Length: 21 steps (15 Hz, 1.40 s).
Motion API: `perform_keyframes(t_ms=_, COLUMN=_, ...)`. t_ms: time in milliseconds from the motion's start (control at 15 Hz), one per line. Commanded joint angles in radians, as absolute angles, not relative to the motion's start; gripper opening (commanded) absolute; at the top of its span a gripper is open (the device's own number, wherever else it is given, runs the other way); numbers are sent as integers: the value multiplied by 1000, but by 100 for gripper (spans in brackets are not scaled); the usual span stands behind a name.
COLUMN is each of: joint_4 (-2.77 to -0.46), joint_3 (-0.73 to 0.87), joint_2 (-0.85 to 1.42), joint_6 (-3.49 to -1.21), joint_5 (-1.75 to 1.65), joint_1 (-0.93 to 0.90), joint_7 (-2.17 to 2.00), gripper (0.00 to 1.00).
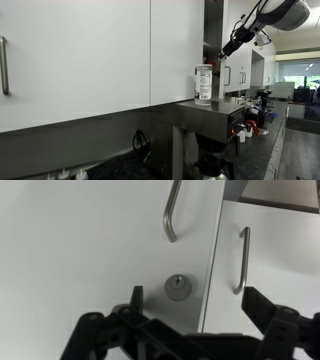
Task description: Open the cabinet, retrieve the sugar, and then close the cabinet door
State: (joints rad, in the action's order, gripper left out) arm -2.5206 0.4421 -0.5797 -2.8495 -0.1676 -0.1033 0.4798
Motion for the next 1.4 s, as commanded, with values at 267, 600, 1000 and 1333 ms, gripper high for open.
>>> perform_keyframes(t_ms=267, joint_4=-2387, joint_3=592, joint_2=-454, joint_6=-2850, joint_5=14, joint_1=-327, joint_7=780, gripper=100)
perform_keyframes(t_ms=600, joint_4=-2308, joint_3=654, joint_2=-391, joint_6=-2825, joint_5=70, joint_1=-410, joint_7=865, gripper=100)
perform_keyframes(t_ms=1000, joint_4=-2255, joint_3=717, joint_2=-341, joint_6=-2815, joint_5=63, joint_1=-483, joint_7=874, gripper=100)
perform_keyframes(t_ms=1333, joint_4=-2263, joint_3=665, joint_2=-314, joint_6=-2807, joint_5=-19, joint_1=-394, joint_7=771, gripper=100)
